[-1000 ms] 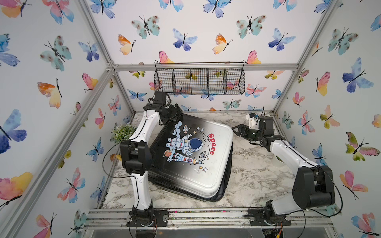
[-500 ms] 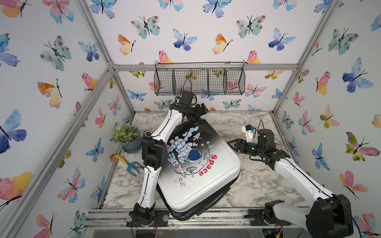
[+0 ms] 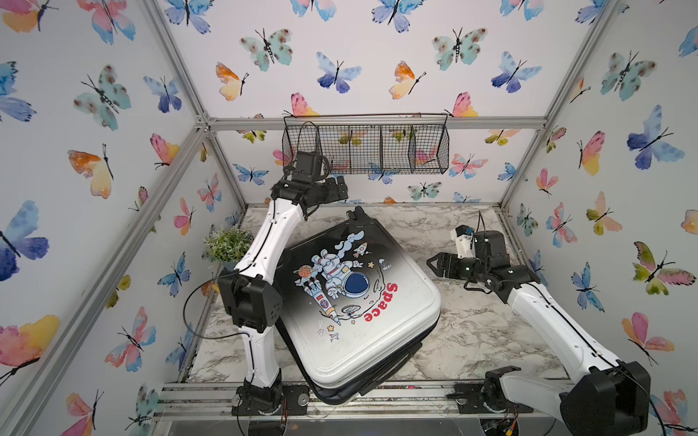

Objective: Close the suitcase zippers
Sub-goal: Adjust the suitcase at the center of the board, then pick up the suitcase from the center of the board.

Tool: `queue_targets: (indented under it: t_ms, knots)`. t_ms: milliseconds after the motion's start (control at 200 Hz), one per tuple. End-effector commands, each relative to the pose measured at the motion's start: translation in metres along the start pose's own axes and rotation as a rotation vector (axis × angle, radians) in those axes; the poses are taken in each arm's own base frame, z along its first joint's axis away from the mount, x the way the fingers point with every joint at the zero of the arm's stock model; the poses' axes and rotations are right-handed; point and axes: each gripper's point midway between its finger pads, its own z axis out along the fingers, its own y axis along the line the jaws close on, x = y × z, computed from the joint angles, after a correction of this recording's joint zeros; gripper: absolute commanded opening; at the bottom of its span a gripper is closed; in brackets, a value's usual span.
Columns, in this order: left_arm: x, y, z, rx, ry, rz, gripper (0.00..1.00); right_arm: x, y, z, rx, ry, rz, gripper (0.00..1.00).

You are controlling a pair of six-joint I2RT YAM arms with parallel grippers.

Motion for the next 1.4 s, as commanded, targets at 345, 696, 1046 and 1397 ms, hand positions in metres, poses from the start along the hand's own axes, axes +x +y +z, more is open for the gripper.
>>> queue_targets:
  t_ms: [345,696,1046,1397]
  knots:
    - [0.123,0.198,-0.217,-0.546,-0.006,-0.311,0.89,-0.011,0.040,-0.020,-0.147,0.069,-0.190,0.75]
    - [0.250,0.213,-0.178,-0.448,0.146,-0.625,0.63,-0.018,0.063,-0.041,-0.186,0.068,-0.229,0.75]
    - [0.291,0.214,-0.127,-0.349,0.273,-0.667,0.57,-0.019,0.057,-0.039,-0.154,0.070,-0.238,0.76]
    - [0.315,0.222,-0.098,-0.328,0.312,-0.708,0.22,-0.004,0.056,-0.037,-0.171,0.110,-0.224,0.76]
